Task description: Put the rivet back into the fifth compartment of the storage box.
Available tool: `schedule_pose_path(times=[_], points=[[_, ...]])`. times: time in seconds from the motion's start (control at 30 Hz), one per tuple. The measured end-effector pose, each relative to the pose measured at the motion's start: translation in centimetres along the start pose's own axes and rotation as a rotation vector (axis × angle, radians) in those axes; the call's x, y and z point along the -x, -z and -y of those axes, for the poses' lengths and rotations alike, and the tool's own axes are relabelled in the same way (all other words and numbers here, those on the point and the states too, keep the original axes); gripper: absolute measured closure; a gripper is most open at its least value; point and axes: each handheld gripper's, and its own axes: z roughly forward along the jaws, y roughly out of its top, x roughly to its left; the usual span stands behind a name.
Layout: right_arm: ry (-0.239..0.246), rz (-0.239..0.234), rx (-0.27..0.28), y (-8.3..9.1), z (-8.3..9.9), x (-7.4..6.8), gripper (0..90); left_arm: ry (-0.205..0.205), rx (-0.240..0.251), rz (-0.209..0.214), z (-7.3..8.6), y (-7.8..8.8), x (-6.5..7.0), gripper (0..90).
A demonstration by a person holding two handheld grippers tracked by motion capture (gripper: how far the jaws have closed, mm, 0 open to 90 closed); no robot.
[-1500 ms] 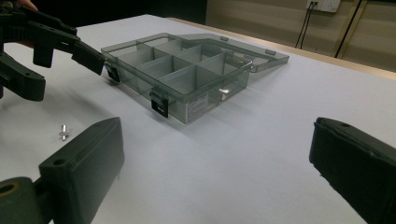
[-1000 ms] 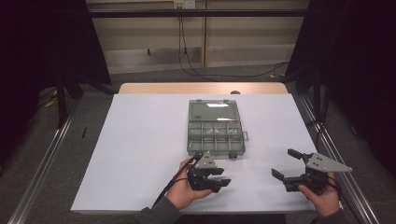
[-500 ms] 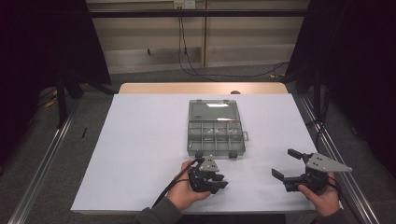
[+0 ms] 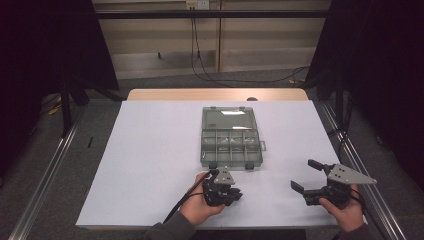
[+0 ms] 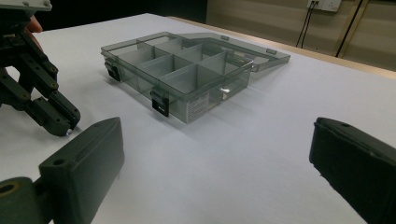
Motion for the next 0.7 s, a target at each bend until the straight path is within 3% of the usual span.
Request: schedule_pose_path(times=[0.17, 0.2, 0.23, 0.43, 0.7], points=[[0.0, 0.003, 0.0, 0.0, 0.0, 0.0, 2.5, 0.004, -0.015, -0.005, -0.1, 0.2, -0.2, 81.2], [-0.001, 0.003, 0.001, 0.0, 0.0, 0.0, 2.4, 0.016, 0.021, -0.001, -0.1, 0.2, -0.2, 81.2], [-0.002, 0.001, 0.0, 0.0, 0.0, 0.0, 2.5, 0.019, 0.013, -0.005, -0.3, 0.5, -0.3, 81.2], [-0.001, 0.003, 0.001, 0.0, 0.0, 0.0, 2.5, 0.08, 0.119, -0.036, -0.5, 1.3, -1.2, 81.2], [0.0, 0.003, -0.001, 0.0, 0.0, 0.0, 2.4, 0.118, 0.216, -0.087, -0.7, 2.6, -2.4, 81.2]])
